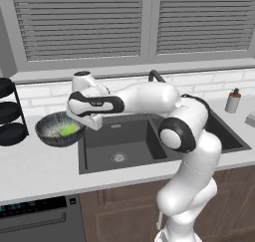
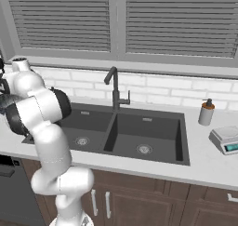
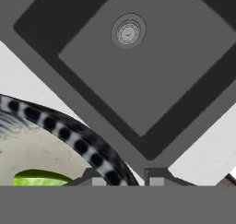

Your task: Pick the lemon wedge from the sink and place it in the bowl. Then pick the bowl and place it in the microwave. Then close the microwave door and press the start button.

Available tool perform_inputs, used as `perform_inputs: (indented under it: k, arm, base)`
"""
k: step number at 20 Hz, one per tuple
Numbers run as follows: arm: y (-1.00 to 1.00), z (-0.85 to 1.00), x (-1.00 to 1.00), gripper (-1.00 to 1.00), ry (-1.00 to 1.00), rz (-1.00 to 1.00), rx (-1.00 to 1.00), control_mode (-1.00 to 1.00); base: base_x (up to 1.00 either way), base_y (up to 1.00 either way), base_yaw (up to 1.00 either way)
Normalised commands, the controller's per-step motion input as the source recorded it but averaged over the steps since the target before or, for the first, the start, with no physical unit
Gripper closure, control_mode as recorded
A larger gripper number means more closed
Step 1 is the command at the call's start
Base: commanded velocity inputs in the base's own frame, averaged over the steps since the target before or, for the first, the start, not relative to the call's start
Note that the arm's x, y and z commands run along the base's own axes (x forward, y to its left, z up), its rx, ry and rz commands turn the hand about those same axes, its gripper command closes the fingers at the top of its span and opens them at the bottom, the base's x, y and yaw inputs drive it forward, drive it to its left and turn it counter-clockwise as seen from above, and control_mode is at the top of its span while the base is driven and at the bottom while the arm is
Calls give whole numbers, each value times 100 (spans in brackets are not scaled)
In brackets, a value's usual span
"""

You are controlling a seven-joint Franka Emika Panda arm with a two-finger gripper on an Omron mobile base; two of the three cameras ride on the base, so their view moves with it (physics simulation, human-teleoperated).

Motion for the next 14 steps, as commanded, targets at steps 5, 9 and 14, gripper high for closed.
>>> perform_inputs:
  k: [5, 9, 14]
  arm:
    - [-53, 41, -30, 100, 0, -41, 0, -100]
    - [-58, 42, -35, 100, 0, -42, 0, -100]
    - [-66, 36, -37, 100, 0, -48, 0, -100]
  base:
    - [0, 0, 0]
    - [0, 0, 0]
    - [0, 0, 0]
